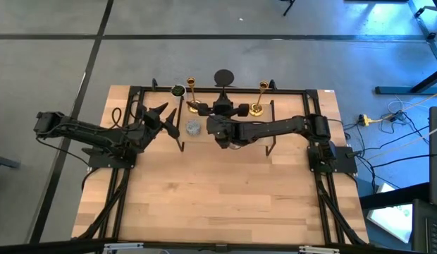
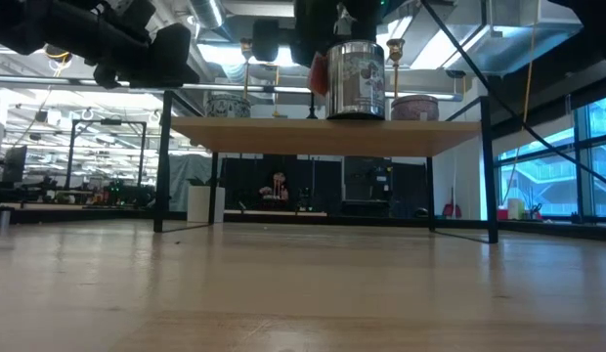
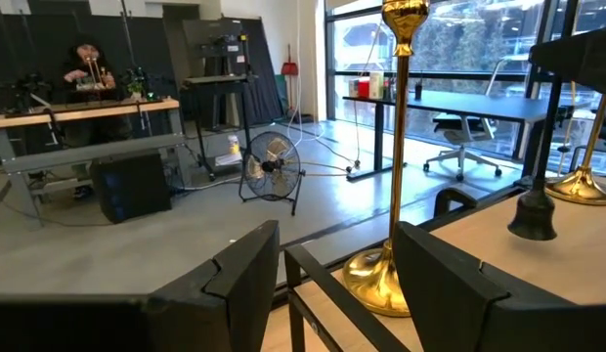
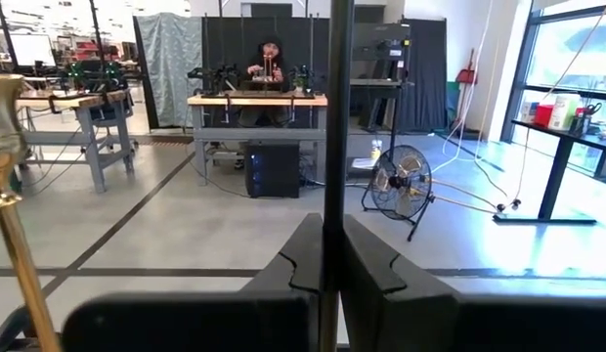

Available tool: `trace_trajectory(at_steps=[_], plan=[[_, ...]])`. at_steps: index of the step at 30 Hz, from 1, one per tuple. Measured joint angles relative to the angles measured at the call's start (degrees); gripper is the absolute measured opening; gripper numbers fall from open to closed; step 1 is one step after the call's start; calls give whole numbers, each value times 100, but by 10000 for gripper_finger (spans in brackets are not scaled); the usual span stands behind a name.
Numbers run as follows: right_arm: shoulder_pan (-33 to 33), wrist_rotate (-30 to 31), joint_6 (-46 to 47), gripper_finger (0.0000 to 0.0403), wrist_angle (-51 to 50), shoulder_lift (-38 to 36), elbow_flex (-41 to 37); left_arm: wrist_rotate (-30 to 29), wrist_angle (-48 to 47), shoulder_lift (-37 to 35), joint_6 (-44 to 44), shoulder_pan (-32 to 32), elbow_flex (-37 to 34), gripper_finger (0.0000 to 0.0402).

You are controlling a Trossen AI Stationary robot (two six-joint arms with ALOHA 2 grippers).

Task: Pick & Place candle stick holders
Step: Put the black candle holder on the shelf

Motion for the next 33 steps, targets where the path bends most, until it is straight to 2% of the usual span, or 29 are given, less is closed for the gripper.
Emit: trace_trajectory(at_steps=[33], plan=[[-2, 0, 377, 14, -458, 42, -4, 116, -66, 0, 1, 0, -2, 196]])
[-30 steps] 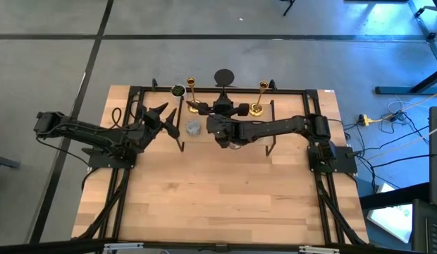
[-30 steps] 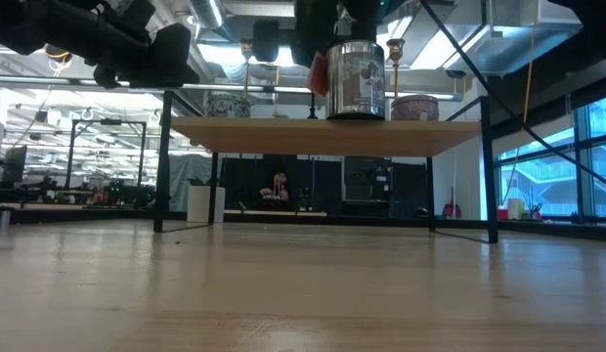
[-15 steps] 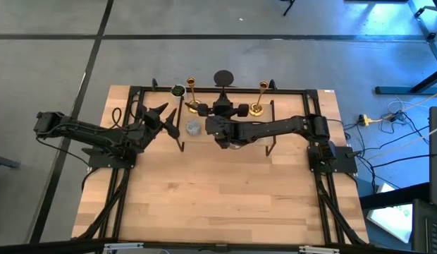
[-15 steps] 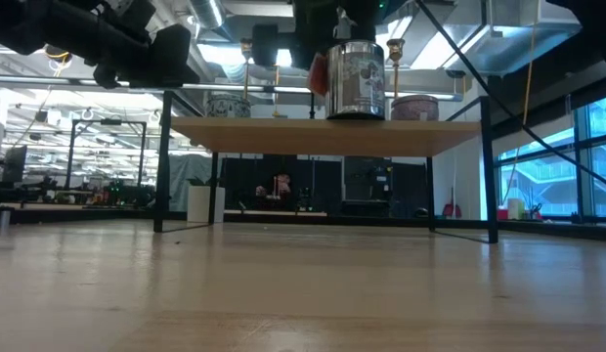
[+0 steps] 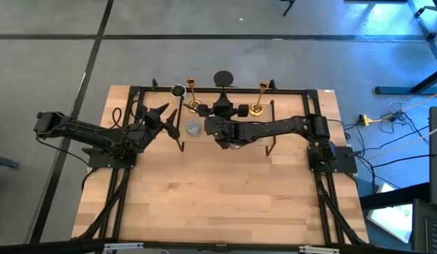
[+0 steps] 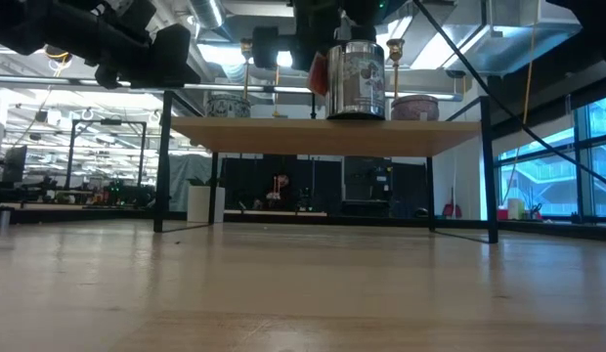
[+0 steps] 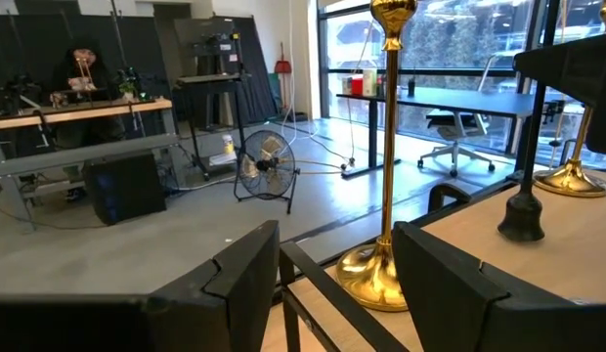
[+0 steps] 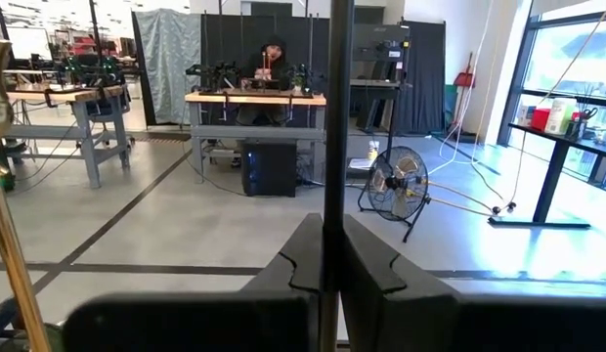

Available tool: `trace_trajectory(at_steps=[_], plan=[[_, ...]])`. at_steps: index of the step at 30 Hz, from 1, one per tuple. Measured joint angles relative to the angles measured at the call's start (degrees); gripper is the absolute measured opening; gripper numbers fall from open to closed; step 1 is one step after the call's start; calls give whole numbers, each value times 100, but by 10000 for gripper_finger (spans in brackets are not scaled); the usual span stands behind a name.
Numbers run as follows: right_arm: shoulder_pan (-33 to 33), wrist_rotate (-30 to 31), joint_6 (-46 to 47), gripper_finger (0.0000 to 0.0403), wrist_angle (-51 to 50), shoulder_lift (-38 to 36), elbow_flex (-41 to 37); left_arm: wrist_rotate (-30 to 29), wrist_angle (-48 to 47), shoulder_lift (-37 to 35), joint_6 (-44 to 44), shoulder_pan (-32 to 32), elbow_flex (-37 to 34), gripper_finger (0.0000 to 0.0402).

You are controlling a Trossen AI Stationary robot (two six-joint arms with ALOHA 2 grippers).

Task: Pick & Place candle stick holders
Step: Put the black candle holder on the shelf

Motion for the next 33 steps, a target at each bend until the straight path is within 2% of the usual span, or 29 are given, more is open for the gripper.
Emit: trace_trajectory(at_steps=[6, 12, 33], plan=[[2, 1, 6, 15, -18, 1, 0, 3, -5, 0, -1, 0, 0, 196], [0, 2, 6, 31, -36, -1, 0, 6, -8, 0, 2, 0, 0, 196], [0, 1, -16, 38, -143, 0, 0, 7, -10, 0, 0, 0, 0, 196]])
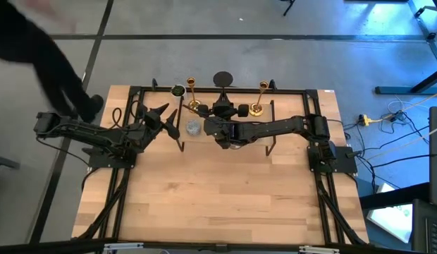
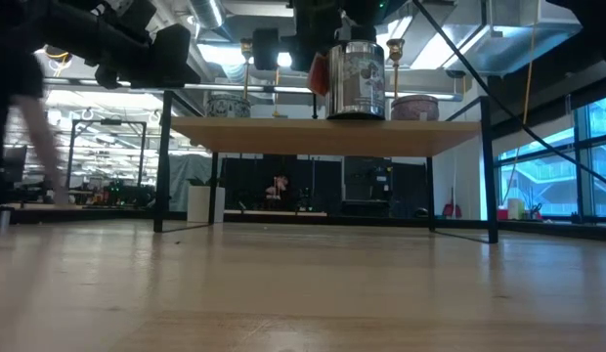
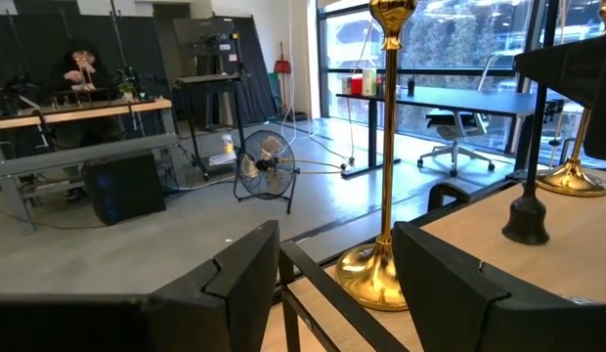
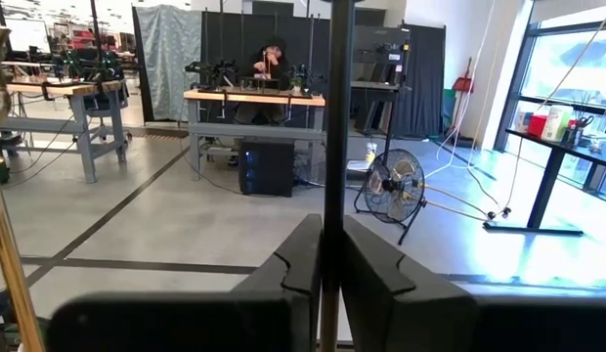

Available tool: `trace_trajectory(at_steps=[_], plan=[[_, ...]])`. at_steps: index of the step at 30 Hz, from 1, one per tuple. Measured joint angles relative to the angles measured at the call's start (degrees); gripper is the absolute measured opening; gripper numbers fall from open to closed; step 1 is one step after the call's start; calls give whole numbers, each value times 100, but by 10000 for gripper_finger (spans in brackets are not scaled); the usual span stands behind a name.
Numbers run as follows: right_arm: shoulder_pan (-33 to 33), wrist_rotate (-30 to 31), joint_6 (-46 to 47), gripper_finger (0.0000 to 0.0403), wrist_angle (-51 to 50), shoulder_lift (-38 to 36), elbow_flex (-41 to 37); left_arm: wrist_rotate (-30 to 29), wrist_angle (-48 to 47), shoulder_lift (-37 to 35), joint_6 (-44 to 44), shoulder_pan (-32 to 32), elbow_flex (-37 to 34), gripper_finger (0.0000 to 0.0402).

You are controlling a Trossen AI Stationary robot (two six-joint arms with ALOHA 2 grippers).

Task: Pick & Place candle stick holders
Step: Put the black candle holder on the shelf

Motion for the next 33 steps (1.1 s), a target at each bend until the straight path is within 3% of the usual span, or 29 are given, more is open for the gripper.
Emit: trace_trajectory(at_steps=[18, 33], plan=[[14, -1, -42, 46, -21, -1, 0, 59, 0, 0, 0, 0, 0, 196], [115, -1, -42, 140, 22, -1, 0, 177, 0, 0, -1, -51, 0, 196]])
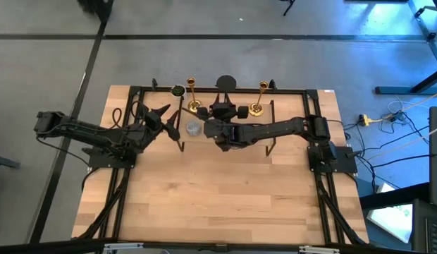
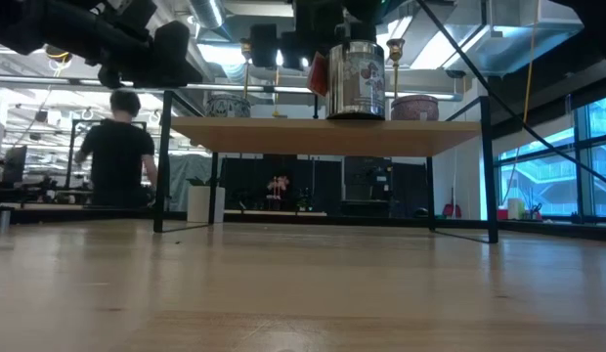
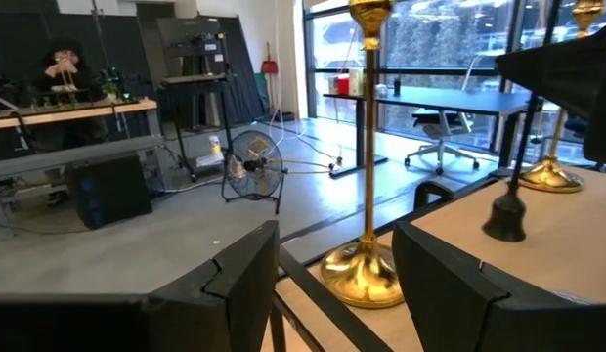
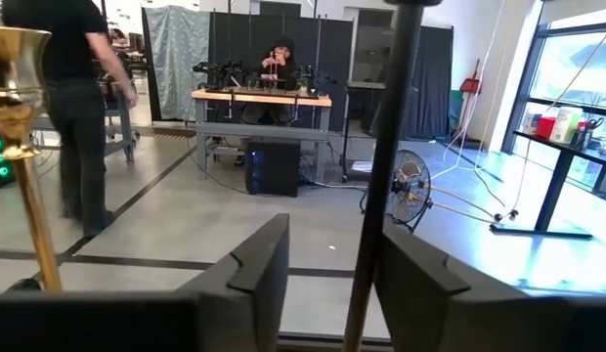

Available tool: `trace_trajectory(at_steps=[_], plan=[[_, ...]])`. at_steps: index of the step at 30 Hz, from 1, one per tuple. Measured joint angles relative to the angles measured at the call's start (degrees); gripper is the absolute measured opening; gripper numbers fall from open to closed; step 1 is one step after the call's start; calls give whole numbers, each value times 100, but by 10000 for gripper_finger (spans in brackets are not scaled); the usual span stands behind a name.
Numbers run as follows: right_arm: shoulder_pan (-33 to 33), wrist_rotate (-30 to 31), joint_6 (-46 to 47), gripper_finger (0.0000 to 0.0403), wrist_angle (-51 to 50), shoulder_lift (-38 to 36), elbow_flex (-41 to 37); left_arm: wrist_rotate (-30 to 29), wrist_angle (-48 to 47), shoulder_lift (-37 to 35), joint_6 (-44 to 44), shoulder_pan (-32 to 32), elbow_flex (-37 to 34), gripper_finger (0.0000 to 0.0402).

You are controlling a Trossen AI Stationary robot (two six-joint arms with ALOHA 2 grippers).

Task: Pick & Place candle stick holders
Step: Put the black candle holder on the shelf

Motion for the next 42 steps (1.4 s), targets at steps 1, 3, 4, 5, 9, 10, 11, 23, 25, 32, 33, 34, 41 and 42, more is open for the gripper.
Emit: trace_trajectory(at_steps=[1, 3, 4, 5, 9, 10, 11, 23, 25, 32, 33, 34, 41, 42], plan=[[8, 2, 0, 145, 0, 0, 0, 0, 1, 0, 0, -26, 0, 196], [32, 0, 0, 154, 2, 0, 0, 0, 18, 0, 1, -70, 0, 196], [40, 0, 0, 158, 2, 0, 0, -1, 32, -1, 2, -94, 0, 196], [45, 2, 0, 160, 4, 0, 0, -1, 43, -1, 1, -105, 0, 196], [51, 1, -43, 165, 29, 0, 0, -2, 94, -9, 24, -131, 0, 196], [51, 0, -79, 165, 54, 0, 0, -2, 92, -9, 24, -131, 0, 196], [50, 0, -120, 165, 90, 0, 0, 0, 90, -16, 24, -131, 0, 196], [49, 2, -641, 165, 570, 0, 2, -2, 83, -107, 59, -131, 0, 196], [49, 1, -674, 165, 617, 0, 2, -2, 81, -107, 61, -131, 0, 196], [49, 2, -907, 165, 803, 0, 2, -2, 81, -107, 63, -131, 0, 196], [49, 1, -907, 165, 801, 0, 2, -2, 81, -107, 63, -131, 0, 196], [49, 2, -907, 165, 802, 0, 2, -2, 82, -107, 66, -131, 0, 196], [49, 2, -907, 165, 802, 0, 2, -2, 79, -105, 66, -131, 0, 196], [49, 2, -907, 165, 802, 0, 2, -2, 79, -105, 66, -131, 0, 196]])
